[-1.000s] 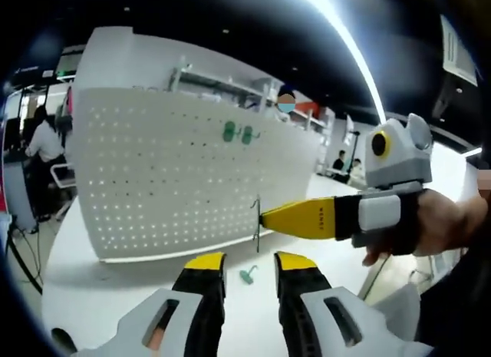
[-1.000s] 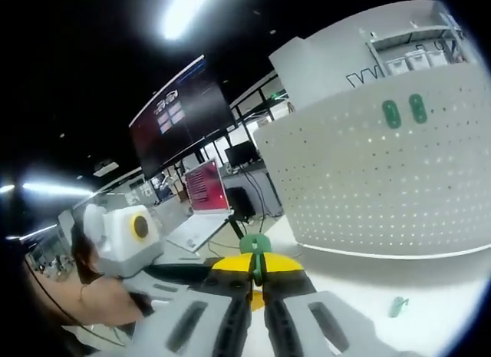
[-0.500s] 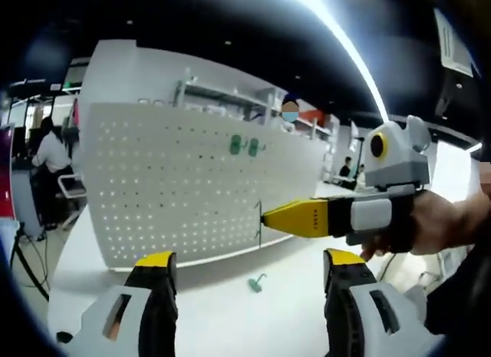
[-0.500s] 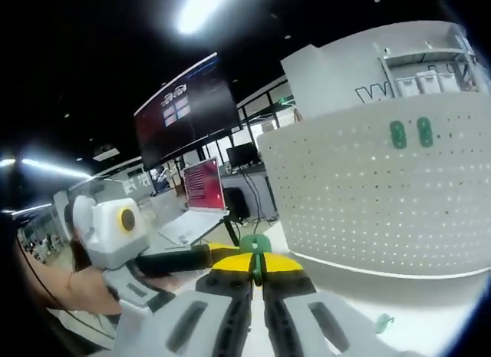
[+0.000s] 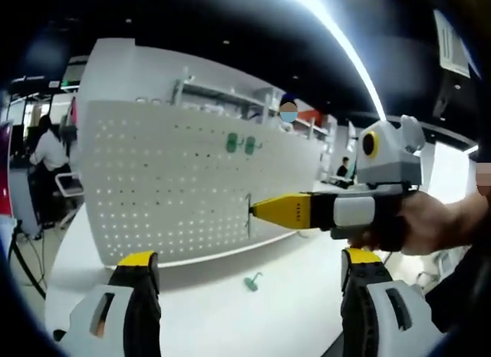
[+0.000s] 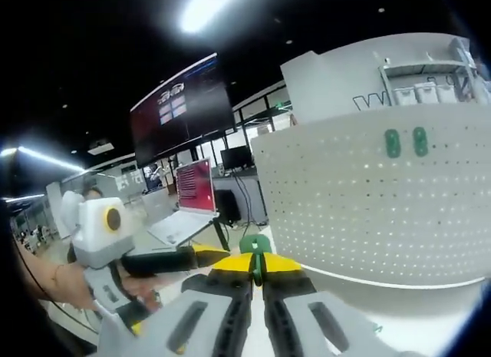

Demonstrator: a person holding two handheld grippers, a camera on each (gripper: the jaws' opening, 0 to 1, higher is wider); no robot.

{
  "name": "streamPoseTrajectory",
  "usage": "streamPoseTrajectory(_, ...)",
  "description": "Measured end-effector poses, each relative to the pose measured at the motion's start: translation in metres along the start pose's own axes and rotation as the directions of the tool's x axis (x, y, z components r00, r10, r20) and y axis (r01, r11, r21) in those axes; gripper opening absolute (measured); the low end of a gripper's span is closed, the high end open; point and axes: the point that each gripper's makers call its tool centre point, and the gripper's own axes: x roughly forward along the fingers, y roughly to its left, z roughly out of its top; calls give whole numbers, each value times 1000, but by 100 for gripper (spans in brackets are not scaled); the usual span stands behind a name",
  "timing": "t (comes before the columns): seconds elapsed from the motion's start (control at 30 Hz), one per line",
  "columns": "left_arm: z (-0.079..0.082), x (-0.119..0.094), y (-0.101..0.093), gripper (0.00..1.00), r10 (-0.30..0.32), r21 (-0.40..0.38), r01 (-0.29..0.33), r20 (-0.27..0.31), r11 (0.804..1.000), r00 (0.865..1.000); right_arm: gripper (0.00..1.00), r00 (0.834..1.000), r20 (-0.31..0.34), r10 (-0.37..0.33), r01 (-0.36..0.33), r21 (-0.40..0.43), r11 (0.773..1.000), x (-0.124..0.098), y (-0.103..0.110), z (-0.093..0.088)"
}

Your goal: Insert the hook assembly into the mounting plate slot until the hook locks in place.

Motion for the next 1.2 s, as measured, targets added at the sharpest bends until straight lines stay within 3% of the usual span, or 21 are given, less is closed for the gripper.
streamPoseTrajectory(0.33,-1,0,4,100,1,-29,-1,0,1000,1000,0,992,73,-102,108,-74,991,5,-34,17)
streamPoseTrajectory(0.67,-2,0,9,100,9,-35,-9,-7,999,1000,0,951,188,-245,267,-107,958,6,-94,56)
streamPoseTrajectory(0.83,-3,-1,13,100,17,-40,-17,-10,999,1000,0,943,195,-269,293,-106,950,9,-118,64)
streamPoseTrajectory(1.2,-11,1,20,100,36,-48,-37,-33,998,999,0,901,232,-366,394,-87,915,-2,-167,77)
